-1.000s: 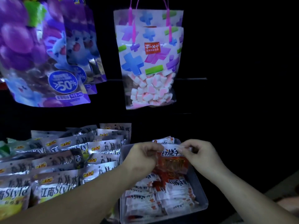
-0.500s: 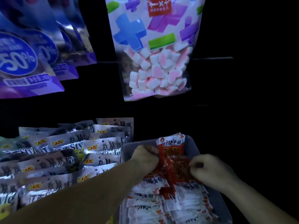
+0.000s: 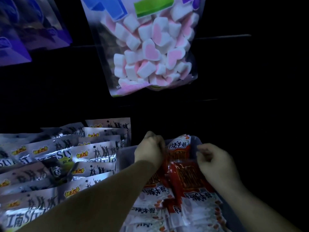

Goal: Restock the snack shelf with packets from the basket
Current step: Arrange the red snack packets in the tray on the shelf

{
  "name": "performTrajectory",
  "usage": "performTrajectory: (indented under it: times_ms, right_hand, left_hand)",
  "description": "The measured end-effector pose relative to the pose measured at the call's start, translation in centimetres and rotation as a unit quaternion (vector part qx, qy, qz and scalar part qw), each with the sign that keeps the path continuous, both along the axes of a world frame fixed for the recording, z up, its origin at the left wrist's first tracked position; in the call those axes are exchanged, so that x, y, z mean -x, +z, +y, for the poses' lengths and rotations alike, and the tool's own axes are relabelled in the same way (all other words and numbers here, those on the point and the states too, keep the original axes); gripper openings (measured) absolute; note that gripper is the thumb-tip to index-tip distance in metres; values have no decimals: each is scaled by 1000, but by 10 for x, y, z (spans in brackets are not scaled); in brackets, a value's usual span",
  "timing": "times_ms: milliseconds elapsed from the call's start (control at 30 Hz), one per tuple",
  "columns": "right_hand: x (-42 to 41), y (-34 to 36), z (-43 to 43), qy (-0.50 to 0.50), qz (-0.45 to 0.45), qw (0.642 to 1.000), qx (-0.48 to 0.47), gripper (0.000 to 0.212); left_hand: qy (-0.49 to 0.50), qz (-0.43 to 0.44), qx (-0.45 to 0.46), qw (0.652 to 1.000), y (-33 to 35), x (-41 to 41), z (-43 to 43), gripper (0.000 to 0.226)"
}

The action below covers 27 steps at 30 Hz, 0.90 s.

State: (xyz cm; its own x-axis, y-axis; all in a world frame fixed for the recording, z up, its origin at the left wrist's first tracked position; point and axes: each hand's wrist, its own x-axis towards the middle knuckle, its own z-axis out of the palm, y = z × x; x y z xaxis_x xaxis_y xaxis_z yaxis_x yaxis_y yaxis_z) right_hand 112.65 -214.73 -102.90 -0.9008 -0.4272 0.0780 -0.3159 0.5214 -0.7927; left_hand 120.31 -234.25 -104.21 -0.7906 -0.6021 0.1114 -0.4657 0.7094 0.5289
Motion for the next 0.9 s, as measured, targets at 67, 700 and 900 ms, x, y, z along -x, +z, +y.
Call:
performTrajectory:
  times_ms: [67,700,900]
  right_hand:
    - [-1,0,0,-1,-22,1000,0,20]
    - [-31,97,2,77,-174,965,181,44]
    - [-45,109,13,93,-177,968,149,76]
  left_hand:
    - [-18,-13,12,1000,-5,1,-5,8]
    - [-105,199,-353,908,115,-72,42,22]
    - [-64,256,-409,873,127,-99,70,38]
